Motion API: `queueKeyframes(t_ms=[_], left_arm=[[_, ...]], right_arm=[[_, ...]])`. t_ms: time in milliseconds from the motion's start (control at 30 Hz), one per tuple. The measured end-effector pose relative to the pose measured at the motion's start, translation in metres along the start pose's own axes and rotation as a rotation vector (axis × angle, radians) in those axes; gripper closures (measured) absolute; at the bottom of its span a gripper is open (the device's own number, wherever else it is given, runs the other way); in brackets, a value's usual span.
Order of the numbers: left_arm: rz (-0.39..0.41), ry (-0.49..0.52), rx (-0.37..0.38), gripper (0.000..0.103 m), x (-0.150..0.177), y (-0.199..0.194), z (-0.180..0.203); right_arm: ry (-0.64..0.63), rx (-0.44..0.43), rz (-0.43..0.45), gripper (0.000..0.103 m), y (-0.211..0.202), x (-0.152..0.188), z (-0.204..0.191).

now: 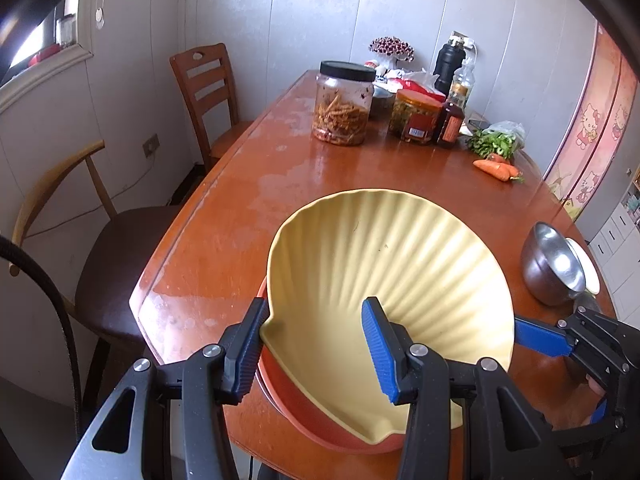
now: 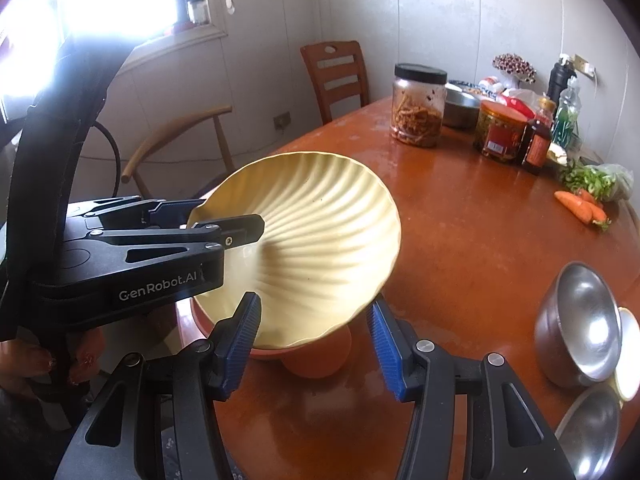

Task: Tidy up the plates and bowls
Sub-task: 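Carry the yellow shell plate over the orange plate and lower it on top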

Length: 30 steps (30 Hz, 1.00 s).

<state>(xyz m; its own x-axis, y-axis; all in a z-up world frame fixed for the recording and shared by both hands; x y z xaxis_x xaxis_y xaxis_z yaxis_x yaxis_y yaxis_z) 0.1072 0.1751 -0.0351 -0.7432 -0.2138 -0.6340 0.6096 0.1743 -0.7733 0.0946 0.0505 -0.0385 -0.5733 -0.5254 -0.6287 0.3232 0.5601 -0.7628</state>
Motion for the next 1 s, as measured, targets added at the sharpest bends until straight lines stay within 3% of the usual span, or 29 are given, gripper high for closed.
queueKeyframes(t_ms=[1000], left_arm=[[-0.022, -0.013, -0.039, 0.055, -0.003, 0.031, -0.011]], right_arm=[[-0.014, -0.037, -0.069, 0.046, 0.036, 0.006, -0.003]])
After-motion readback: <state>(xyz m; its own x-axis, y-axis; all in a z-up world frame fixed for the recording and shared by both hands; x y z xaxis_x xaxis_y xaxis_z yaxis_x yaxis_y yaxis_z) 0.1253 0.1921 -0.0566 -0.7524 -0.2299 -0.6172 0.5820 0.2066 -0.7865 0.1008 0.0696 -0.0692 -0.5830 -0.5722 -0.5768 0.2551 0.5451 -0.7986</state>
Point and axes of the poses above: each gripper's, at about its wrist camera, not at the fingertips, and y roughly the way its jaws point, z to its right, x to its underside, the point moved 6 cm from there along y, roughly the way its jaws point, and after that the axes turned 8 degrees about -x, right-handed, at the moved point
